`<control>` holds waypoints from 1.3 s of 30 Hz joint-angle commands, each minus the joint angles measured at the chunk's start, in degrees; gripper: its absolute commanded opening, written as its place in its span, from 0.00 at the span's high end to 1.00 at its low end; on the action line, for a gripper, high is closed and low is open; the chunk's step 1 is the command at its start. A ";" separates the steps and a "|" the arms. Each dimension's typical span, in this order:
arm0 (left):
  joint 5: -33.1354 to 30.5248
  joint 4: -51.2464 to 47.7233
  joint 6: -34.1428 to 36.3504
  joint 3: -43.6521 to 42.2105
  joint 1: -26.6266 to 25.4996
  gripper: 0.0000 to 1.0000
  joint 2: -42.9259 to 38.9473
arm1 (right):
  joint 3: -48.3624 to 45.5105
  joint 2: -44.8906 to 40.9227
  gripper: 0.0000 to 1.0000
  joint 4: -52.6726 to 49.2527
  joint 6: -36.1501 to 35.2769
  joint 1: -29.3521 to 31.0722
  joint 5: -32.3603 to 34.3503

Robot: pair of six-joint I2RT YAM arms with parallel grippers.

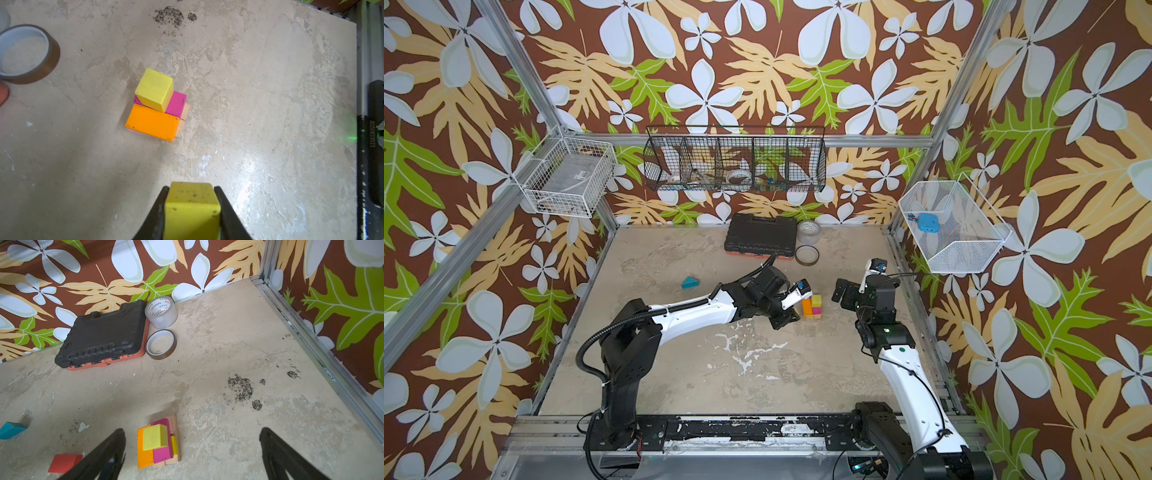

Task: Build the wood block tower
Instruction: 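Lift the yellow cube and carry it toward the stack with the left gripper, then lower the yellow cube onto the orange block beside the first yellow cube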

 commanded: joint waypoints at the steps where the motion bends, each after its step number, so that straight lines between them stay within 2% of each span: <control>1: 0.96 -4.10 4.59 4.14 -0.01 1.00 2.06 | 0.31 0.01 0.00 1.08 0.93 -0.29 -0.08; 10: 2.07 -11.43 10.91 15.84 0.15 1.00 8.90 | 1.32 4.78 0.00 1.33 2.06 -1.56 0.47; 17: 5.43 -16.60 14.04 23.25 1.37 1.00 14.00 | 2.02 9.08 0.00 2.95 2.53 -2.06 -0.48; 27: 7.80 -18.20 14.56 26.58 2.70 1.00 16.59 | 2.80 12.16 0.00 4.07 2.78 -2.27 -0.69; 39: 7.16 -21.84 15.39 33.07 3.07 1.00 20.82 | 3.12 13.03 0.00 3.94 2.87 -2.58 -0.84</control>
